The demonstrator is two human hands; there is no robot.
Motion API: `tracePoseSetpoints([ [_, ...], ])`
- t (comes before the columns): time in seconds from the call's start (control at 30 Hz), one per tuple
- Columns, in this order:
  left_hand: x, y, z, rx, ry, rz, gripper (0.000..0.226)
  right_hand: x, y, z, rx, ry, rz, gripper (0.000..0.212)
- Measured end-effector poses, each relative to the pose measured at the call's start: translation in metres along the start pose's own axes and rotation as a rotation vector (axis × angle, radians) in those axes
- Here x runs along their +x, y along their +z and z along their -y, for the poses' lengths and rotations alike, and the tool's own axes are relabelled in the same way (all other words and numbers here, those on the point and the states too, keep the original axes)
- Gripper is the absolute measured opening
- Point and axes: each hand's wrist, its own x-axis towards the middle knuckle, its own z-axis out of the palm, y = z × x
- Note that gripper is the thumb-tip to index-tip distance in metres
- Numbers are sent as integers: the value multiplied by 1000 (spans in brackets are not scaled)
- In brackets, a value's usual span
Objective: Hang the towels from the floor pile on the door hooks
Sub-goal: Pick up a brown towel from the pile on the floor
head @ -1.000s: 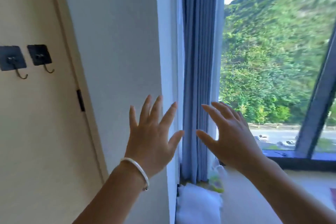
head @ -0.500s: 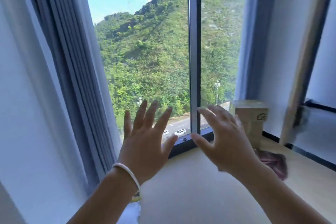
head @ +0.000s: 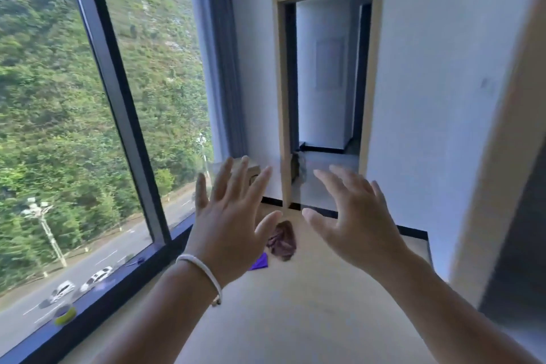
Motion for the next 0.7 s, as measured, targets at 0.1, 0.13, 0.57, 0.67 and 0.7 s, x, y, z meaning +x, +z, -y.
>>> tracePoseSetpoints([
  [0.1, 37, 31, -29, -75, 78, 0, 70, 3, -10, -41, -72, 85, -19, 65],
  [0.13, 49, 41, -39, -91, 104, 0, 70, 5, -13, -53, -92, 107, -28, 65],
  [0.57, 226, 161, -92, -279, 321, 6, 70, 109, -1, -183, -346, 318, -65, 65],
  [0.67, 273, 186, -88, -285, 334, -1, 70, 151, 13, -206, -374, 327, -74, 65],
  [0.7, 288, 194, -86, -283, 340, -4, 70, 164, 18, -214, -377, 331, -80, 64],
])
